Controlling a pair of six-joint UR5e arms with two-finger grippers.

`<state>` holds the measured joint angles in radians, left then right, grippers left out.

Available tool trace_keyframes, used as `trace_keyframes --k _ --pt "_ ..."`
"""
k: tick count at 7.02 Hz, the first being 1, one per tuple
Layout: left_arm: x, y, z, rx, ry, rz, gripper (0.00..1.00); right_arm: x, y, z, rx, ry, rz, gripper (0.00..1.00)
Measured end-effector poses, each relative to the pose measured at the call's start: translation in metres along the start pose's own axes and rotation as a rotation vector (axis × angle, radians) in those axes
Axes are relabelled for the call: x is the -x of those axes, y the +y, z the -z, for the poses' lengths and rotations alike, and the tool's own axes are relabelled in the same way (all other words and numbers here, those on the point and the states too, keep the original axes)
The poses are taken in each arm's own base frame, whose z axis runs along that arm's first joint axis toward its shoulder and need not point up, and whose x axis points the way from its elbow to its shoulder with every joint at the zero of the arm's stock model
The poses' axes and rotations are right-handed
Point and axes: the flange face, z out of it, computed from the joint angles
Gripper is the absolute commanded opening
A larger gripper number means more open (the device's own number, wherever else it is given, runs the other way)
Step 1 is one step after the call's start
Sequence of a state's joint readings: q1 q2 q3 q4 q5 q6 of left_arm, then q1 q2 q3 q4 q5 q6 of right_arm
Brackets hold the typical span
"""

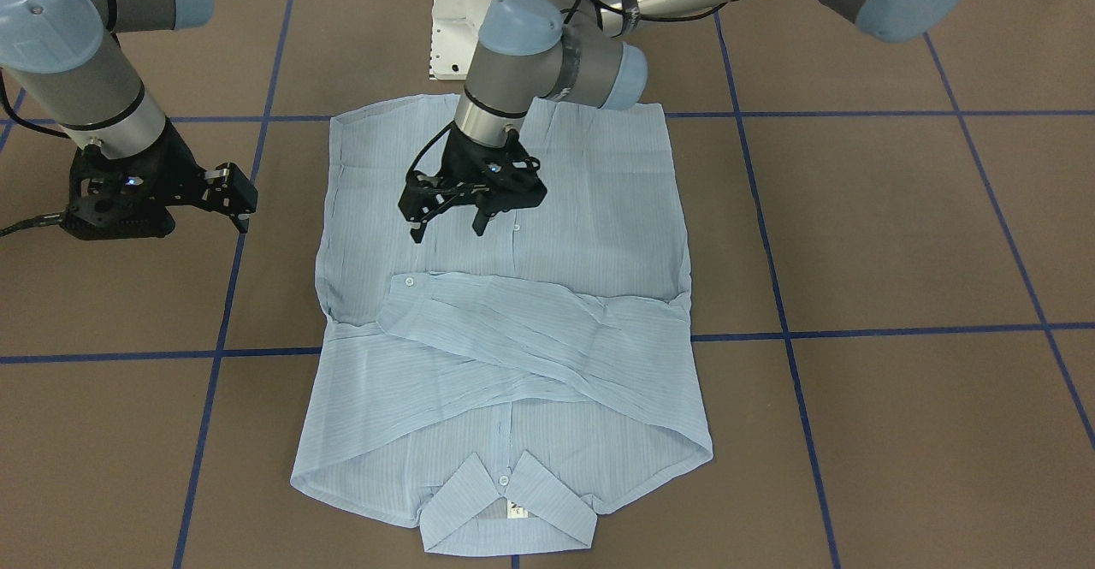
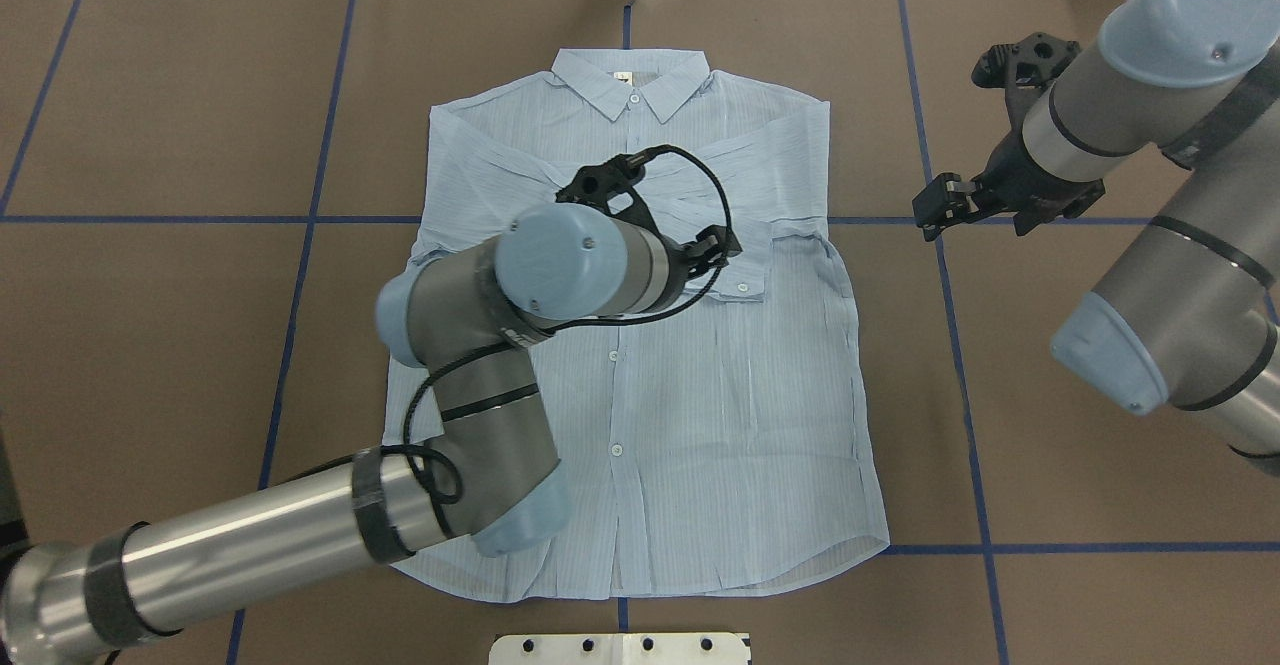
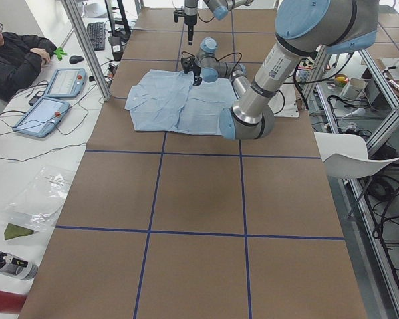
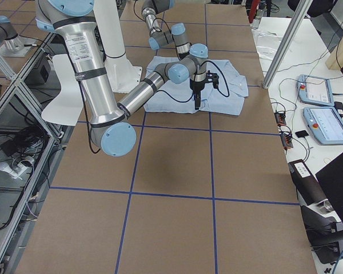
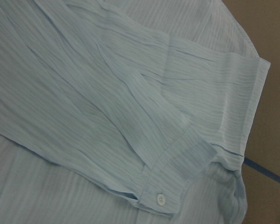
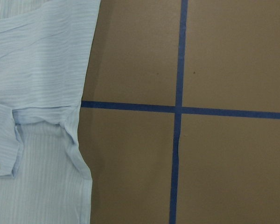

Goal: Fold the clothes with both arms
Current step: 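Lay the sleeve across the chest with the left gripper while the right gripper withdraws, then move both grippers down to the shirt's side edges near the hem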

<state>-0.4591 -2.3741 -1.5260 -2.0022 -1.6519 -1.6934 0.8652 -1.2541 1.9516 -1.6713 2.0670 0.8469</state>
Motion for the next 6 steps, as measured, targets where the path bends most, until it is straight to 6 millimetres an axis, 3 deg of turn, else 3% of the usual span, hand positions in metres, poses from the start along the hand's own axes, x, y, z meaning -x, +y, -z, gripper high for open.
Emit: trace_keyframes --k 2,3,4,6 --pt "0.057 -0.019 0.070 0.010 -0.041 -0.115 1.00 0.021 0.033 -0.023 -0.005 -0.064 -0.015 1.00" --pt "0.089 -0.023 0.097 0.009 -0.054 -0.163 1.00 0.027 0.060 -0.036 -0.008 -0.084 -0.023 1.00" --pt "0.117 -0.026 0.116 0.008 -0.069 -0.199 1.00 0.035 0.095 -0.049 -0.007 -0.078 -0.023 1.00" --pt "0.151 -0.029 0.133 0.008 -0.096 -0.227 1.00 0.071 0.170 -0.077 0.003 -0.053 -0.041 1.00"
